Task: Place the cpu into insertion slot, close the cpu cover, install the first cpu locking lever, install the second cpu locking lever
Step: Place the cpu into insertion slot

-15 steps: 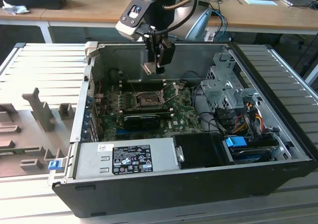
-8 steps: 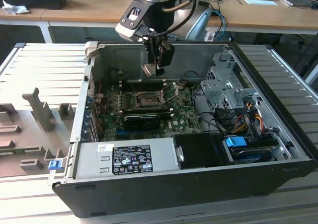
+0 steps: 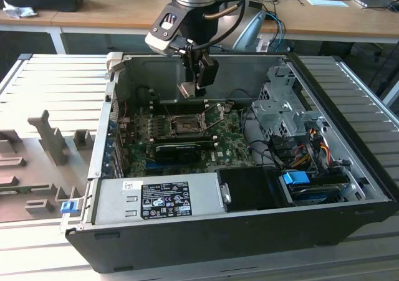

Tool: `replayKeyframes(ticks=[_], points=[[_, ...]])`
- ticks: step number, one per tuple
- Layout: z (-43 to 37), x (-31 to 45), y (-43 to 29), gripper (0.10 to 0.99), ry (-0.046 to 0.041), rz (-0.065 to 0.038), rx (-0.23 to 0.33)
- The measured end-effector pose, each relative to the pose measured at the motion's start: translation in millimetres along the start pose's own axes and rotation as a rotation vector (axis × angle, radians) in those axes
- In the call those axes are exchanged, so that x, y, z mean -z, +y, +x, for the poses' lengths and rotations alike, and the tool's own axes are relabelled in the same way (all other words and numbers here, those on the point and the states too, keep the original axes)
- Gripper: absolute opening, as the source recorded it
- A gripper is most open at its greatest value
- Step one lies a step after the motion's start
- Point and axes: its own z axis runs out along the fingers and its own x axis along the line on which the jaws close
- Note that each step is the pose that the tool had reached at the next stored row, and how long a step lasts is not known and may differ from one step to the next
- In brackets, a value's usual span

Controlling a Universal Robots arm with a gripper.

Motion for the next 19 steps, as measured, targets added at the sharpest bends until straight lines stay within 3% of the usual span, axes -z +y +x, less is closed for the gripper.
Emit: replayKeyframes(ticks=[4,12,19], points=[[-0.1,-2.4,-0.1,0.529,-0.0004,0.0,-0.006],[-0.2,-6.8,-0.4,0.529,-0.0085,-0.004,-0.132],[-0.5,-17.8,-1.1,0.529,-0.0117,-0.003,-0.14]])
